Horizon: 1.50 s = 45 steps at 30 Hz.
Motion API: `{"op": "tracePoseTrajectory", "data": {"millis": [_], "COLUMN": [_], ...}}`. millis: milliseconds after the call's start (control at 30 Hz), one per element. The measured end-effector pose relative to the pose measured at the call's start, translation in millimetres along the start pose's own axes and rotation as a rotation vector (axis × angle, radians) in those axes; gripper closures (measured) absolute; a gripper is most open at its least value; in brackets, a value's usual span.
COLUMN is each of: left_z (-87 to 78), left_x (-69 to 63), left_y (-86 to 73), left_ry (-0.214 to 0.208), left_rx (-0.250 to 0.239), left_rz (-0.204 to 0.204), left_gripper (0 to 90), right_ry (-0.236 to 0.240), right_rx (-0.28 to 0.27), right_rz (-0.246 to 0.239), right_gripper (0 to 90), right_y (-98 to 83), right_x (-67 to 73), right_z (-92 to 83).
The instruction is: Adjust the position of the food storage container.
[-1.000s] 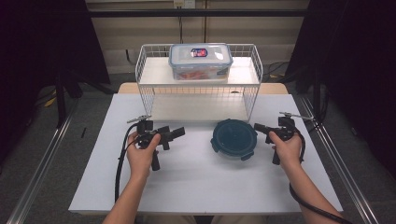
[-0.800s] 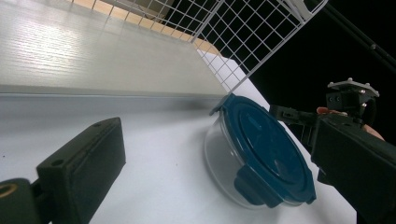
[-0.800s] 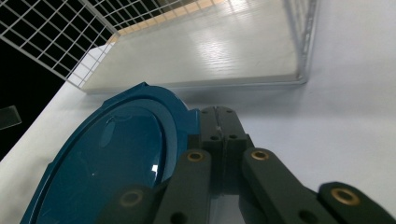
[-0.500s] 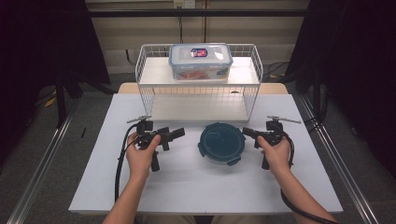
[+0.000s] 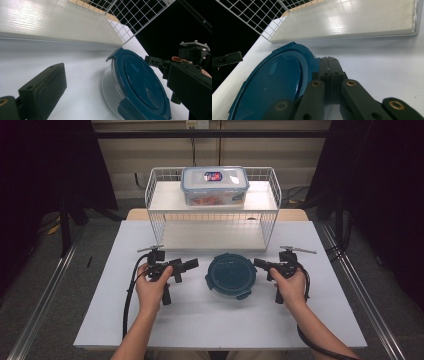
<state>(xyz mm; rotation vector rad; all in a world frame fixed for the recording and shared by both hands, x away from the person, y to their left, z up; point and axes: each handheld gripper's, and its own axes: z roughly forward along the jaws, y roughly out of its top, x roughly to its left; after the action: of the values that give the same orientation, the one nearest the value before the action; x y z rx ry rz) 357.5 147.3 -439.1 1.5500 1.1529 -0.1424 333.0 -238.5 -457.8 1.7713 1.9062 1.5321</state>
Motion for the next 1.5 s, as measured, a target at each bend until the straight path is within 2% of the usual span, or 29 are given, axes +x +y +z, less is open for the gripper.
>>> {"op": "tracePoseTrajectory", "data": {"millis": [200, 267, 433, 567, 633, 767, 800, 900, 933, 1033, 1067, 1133, 1233, 1267, 1300, 1433, 1500], "left_z": [2.7, 3.8, 4.0, 5.6, 5.9, 6.9, 8.1, 8.0, 6.6, 5.3, 5.1, 5.0, 6.3, 6.9, 7.0, 7.5, 8.8], "left_x": [1.2, 0.3, 1.4, 1.3, 1.7, 1.6, 1.7, 2.7, 4.1, 4.4, 4.7, 4.7, 5.9, 6.3, 7.1, 8.5, 8.1], "left_y": [-1.0, -1.6, -1.5, -2.1, -2.4, -3.0, -3.8, -4.8, -4.8, -4.4, -4.2, -4.5, -6.3, -7.3, -7.8, -12.3, -13.2], "left_ry": [0.0, 0.0, 0.001, 0.005, 0.004, 0.003, 0.008, 0.001, -0.003, -0.015, -0.036, -0.043, -0.046, -0.047, -0.048, -0.044, -0.031], "left_rx": [0.02, 0.02, 0.027, 0.024, 0.03, 0.038, 0.037, 0.042, 0.046, 0.04, 0.035, 0.034, 0.037, 0.035, 0.042, 0.054, 0.066], "left_rz": [-0.006, -0.022, -0.015, -0.027, -0.015, -0.023, -0.041, -0.05, -0.036, -0.036, -0.049, -0.059, -0.071, -0.085, -0.084, -0.099, -0.095], "left_gripper": [2.2, 2.1, 2.1, 2.2, 2.2, 2.1, 2.2, 2.2, 2.4, 3.0, 3.1, 3.1, 3.2, 3.2, 3.2, 4.3, 5.1], "right_ry": [0.007, 0.014, 0.023, 0.029, 0.035, 0.043, 0.044, 0.037, 0.027, 0.013, 0.012, 0.012, 0.046, 0.061, 0.085, 0.127, 0.134], "right_rx": [0.004, 0.006, 0.012, 0.009, 0.005, 0.013, 0.014, 0.024, 0.023, 0.012, -0.003, -0.006, -0.051, -0.066, -0.08, -0.079, -0.079], "right_rz": [-0.003, -0.007, -0.006, -0.003, 0.001, 0.002, 0.001, -0.003, -0.009, 0.009, 0.024, 0.036, 0.097, 0.105, 0.136, 0.191, 0.199], "right_gripper": [90.0, 90.0, 90.0, 90.0, 90.0, 90.0, 90.0, 89.4, 84.3, 79.2, 75.5, 73.2, 64.1, 59.7, 53.7, 47.0, 45.3], "right_y": [-2.1, -3.6, -5.3, -6.2, -7.2, -8.2, -8.1, -7.8, -7.7, -7.6, -7.1, -7.1, -8.5, -9.3, -10.4, -17.5, -19.0], "right_x": [3.4, 6.4, 9.9, 10.7, 11.6, 12.6, 12.5, 12.3, 12.1, 9.6, 7.7, 7.0, 5.9, 5.8, 6.2, 4.5, 4.0], "right_z": [0.2, 1.3, 2.4, 3.4, 3.7, 3.3, 3.3, 2.8, 2.6, 1.6, -1.8, -3.1, -10.9, -12.9, -16.0, -23.1, -23.5]}}
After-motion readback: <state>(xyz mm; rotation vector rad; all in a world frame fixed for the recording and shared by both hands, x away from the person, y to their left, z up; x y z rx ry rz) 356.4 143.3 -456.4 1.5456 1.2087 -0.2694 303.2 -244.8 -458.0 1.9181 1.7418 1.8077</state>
